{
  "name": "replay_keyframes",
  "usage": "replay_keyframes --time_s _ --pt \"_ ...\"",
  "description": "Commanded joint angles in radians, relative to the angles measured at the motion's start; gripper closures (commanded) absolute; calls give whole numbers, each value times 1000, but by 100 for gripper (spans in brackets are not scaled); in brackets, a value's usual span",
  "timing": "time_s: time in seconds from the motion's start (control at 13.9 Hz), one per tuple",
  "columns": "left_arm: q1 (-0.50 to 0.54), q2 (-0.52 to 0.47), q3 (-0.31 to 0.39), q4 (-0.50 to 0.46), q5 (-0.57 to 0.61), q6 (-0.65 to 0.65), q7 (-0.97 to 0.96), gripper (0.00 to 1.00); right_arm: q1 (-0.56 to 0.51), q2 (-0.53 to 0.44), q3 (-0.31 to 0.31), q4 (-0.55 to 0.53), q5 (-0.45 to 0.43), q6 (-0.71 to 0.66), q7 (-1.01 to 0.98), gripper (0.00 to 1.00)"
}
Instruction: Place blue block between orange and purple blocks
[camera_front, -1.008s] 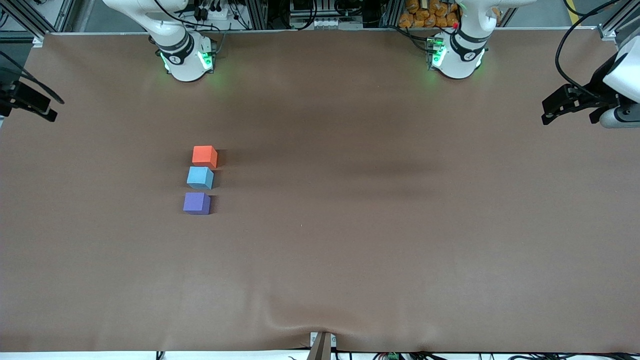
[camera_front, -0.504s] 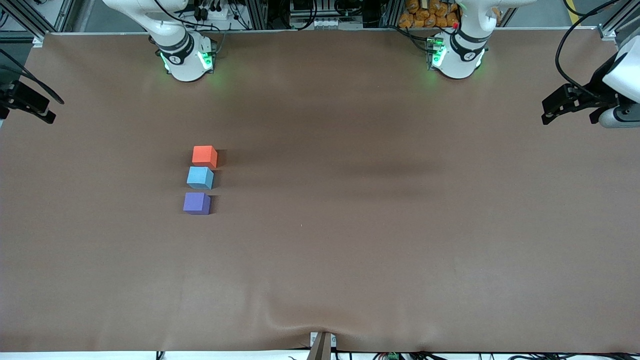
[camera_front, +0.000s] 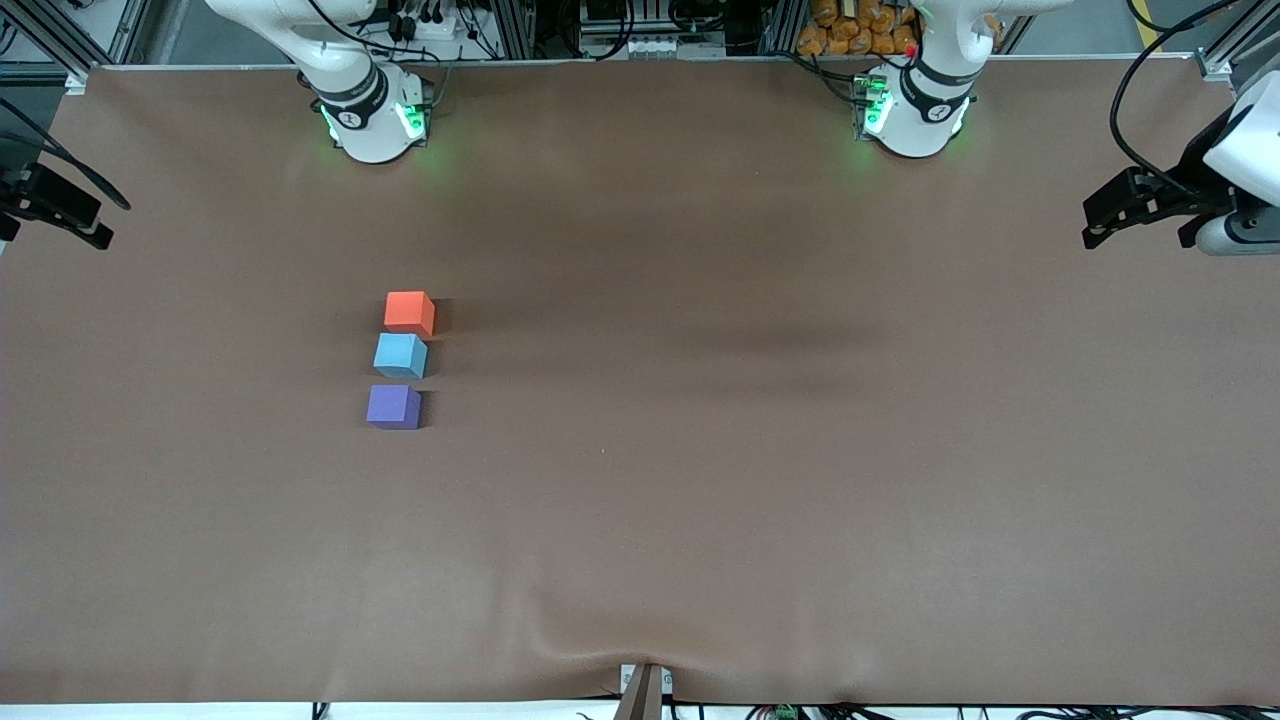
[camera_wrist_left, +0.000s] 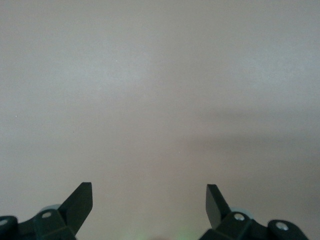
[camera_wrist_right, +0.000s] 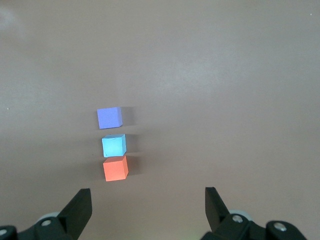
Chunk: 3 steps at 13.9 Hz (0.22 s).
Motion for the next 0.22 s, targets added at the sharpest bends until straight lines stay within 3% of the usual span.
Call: replay_keyframes --time_s 0.0,0.14 --pt "13 -1 -10 15 -18 -17 25 0 -9 9 6 17 -13 -6 -10 0" --pt "13 -1 -10 14 -18 -17 25 0 -6 9 6 14 -13 -11 -10 0"
